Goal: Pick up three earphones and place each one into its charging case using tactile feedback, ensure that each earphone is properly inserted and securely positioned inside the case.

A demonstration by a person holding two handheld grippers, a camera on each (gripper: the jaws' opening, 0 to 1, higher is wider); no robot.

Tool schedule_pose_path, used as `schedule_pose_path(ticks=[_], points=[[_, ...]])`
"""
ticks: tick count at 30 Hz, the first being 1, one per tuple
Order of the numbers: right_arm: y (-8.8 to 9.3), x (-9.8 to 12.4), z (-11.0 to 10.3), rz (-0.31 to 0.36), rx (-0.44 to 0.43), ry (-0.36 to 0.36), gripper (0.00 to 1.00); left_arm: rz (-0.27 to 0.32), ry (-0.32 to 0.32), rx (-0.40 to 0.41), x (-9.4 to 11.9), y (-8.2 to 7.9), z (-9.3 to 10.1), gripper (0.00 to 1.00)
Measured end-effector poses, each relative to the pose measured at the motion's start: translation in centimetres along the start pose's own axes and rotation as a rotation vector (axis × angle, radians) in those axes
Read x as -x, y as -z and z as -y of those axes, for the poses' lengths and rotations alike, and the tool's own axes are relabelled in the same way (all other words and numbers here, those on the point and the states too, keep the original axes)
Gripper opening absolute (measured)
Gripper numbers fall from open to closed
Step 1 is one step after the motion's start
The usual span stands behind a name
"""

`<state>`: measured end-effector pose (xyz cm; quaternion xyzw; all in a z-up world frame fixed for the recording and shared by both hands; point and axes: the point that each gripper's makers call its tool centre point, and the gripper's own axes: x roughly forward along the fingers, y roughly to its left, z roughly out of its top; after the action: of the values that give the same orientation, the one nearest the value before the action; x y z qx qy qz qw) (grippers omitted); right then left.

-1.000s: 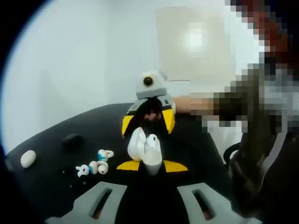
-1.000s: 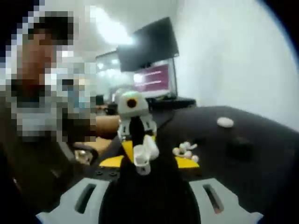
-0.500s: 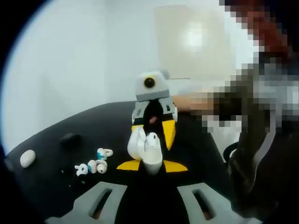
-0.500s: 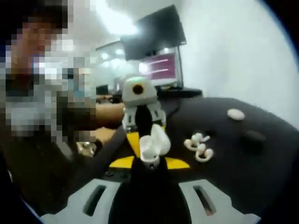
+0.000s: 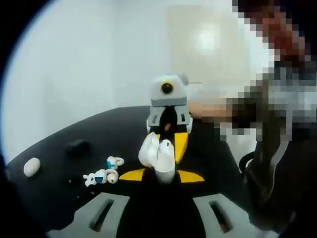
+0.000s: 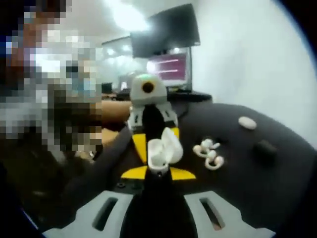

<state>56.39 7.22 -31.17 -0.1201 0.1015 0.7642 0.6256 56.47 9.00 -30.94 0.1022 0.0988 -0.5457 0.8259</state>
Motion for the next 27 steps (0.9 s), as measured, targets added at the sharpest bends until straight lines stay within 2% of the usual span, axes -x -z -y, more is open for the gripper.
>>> schedule_pose_path(ticks=[3,4,7,9,11,13,17,22,25,27], points=[[0.0,0.0,0.0,0.002,0.000,-0.001,0.17,-0.003,0.005,0.014,1.4,-0.3,0.0,0.31],[0.0,-0.1,0.0,0.002,0.004,-0.001,0.17,-0.028,-0.020,0.003,2.2,0.0,-0.5,0.31],[0.0,-0.1,0.1,0.003,0.005,-0.003,0.17,-0.085,-0.100,0.009,4.7,-0.1,-3.0,0.27],[0.0,-0.2,0.2,0.004,0.003,-0.004,0.17,-0.101,-0.150,0.028,5.7,-1.0,-5.0,0.24],[0.0,-0.2,0.2,0.005,0.004,-0.004,0.17,-0.130,-0.184,0.014,6.0,-2.0,-6.9,0.22],[0.0,-0.2,0.3,0.005,0.003,-0.004,0.17,-0.167,-0.195,0.017,5.6,-2.7,-8.3,0.21],[0.1,-0.1,0.4,0.006,0.002,-0.001,0.17,-0.303,-0.186,-0.023,4.1,-2.6,-9.8,0.15],[0.3,0.0,0.4,0.006,0.010,0.000,0.17,-0.467,-0.143,-0.048,2.3,-0.6,-9.9,0.11],[0.3,0.0,0.4,0.005,0.014,0.000,0.17,-0.523,-0.160,-0.049,1.9,0.3,-10.6,0.11],[0.4,0.0,0.3,0.005,0.016,0.000,0.17,-0.510,-0.155,-0.029,1.6,0.1,-10.5,0.11]])
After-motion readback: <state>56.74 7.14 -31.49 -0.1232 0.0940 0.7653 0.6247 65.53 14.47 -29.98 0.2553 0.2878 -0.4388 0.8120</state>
